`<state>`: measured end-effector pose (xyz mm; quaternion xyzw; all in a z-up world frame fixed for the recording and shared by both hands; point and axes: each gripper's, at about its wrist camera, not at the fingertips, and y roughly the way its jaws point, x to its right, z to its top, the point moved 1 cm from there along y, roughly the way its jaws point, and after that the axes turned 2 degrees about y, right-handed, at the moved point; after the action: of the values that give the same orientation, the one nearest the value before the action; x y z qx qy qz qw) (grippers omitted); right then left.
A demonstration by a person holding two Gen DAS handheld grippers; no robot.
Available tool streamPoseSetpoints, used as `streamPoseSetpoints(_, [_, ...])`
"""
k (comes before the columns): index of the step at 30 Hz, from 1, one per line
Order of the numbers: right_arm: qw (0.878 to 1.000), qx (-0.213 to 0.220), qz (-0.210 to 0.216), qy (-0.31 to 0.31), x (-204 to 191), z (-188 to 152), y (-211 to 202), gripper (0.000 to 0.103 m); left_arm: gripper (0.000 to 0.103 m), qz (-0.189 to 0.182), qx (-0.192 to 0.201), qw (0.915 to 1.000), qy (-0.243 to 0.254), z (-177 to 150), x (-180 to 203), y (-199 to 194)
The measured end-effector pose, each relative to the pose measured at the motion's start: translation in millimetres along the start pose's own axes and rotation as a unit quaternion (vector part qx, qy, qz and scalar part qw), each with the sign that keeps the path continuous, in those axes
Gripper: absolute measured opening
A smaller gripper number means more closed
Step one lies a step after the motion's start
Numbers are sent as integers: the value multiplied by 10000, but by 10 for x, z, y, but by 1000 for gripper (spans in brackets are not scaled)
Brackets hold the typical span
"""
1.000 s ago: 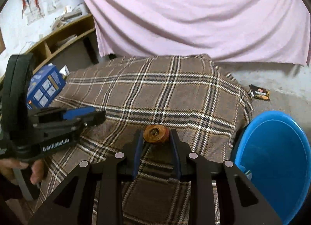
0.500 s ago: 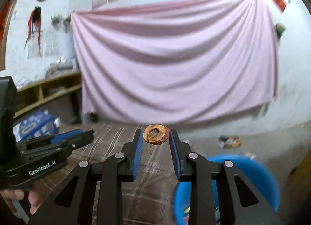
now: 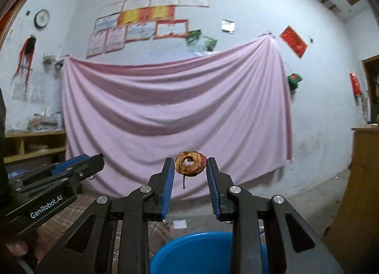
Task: Collect trash
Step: 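Lift and carry the orange ring and binder clip to the blue basin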
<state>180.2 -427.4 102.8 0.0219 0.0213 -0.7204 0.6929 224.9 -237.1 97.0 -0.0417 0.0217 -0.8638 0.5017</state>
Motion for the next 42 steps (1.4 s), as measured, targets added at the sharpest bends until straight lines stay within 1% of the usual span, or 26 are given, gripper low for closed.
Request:
streamPoseSetpoints(5, [9994,178,-282,74,179,-24,-82,26,23,-168,76,9995,264,-37,298,191])
streamPoseSetpoints(8, [9990,148,-418,112,279,-72,-92,26,23,-232,19,9991,356,-64,438,271])
streamPoseSetpoints(12, [9986,-19,-504,163,375,-138,-52,26,23,-257,-168,9985,459,-150,519,340])
streamPoseSetpoints(15, [9981,-137,-527,289,437,-180,-34,26,23,-283,-359,9976,519,-223,577,407])
streamPoseSetpoints(22, [9950,-694,-599,391,476,-338,87,26,23,-303,-913,9928,720,-417,674,589])
streamPoseSetpoints(25, [9922,-968,-620,485,533,-412,140,26,23,-355,-1173,9904,639,-487,672,661])
streamPoseSetpoints(30, [9878,-1301,-657,545,596,-498,196,26,23,-538,-1675,9833,466,-581,657,846])
streamPoseSetpoints(34, [9861,-1406,-668,578,626,-532,205,26,23,-621,-1914,9790,321,-617,636,935])
streamPoseSetpoints(38, [9847,-1492,-667,598,665,-550,215,26,23,-690,-2084,9752,286,-648,625,992])
streamPoseSetpoints(42, [9822,-1675,-604,607,725,-606,240,26,23,-764,-2367,9684,201,-691,612,1077])
